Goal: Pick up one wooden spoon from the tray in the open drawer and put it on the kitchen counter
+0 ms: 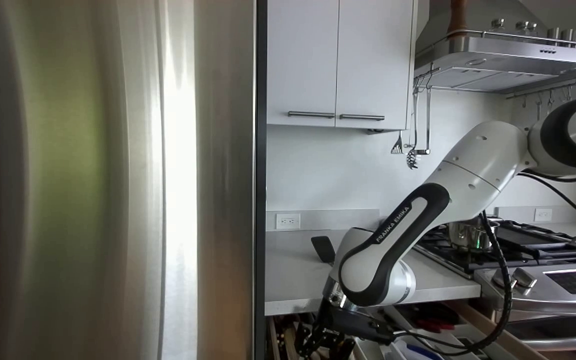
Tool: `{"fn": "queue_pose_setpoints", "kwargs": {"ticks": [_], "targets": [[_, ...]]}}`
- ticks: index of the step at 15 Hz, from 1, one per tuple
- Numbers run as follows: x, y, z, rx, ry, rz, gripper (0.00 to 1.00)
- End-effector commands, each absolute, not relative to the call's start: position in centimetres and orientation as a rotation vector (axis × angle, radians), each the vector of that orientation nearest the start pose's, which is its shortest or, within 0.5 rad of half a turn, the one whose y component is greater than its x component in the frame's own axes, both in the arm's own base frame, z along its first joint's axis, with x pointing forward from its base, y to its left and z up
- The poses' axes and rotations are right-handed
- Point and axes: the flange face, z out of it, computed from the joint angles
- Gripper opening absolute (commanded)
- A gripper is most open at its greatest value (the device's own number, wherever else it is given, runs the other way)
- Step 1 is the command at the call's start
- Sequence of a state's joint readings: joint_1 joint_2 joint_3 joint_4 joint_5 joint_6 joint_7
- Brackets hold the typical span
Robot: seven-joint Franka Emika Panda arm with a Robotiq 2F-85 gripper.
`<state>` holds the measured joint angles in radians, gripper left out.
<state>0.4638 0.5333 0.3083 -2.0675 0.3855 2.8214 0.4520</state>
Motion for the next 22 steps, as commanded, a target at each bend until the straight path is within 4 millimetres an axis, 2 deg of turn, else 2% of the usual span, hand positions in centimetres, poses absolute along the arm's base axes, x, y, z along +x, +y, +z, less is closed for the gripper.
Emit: {"fn": "queue_pose_setpoints", "kwargs": {"ticks": [1, 2, 5, 6, 8, 9, 10, 12, 14, 19, 21, 22], "targets": [[45.2, 41.2, 19.5, -2.79, 0.115, 0.021, 0.63], [45.1, 41.2, 19.6, -2.793, 0.108, 0.02, 0.63], [44.9, 41.4, 20.1, -2.799, 0.089, 0.003, 0.52], [44.8, 41.5, 20.5, -2.798, 0.083, -0.004, 0.52], [44.6, 41.6, 21.2, -2.794, 0.074, -0.022, 0.44], [44.6, 41.7, 21.5, -2.794, 0.071, -0.027, 0.43], [44.6, 41.7, 21.7, -2.792, 0.071, -0.033, 0.33], [44.6, 41.8, 22.1, -2.791, 0.071, -0.042, 0.25], [44.6, 41.9, 22.3, -2.793, 0.07, -0.045, 0.12], [44.5, 41.7, 22.5, -2.794, 0.079, -0.045, 0.15], [44.4, 41.8, 22.9, -2.786, 0.078, -0.043, 0.12], [44.2, 41.8, 23.3, -2.785, 0.076, -0.038, 0.06]]}}
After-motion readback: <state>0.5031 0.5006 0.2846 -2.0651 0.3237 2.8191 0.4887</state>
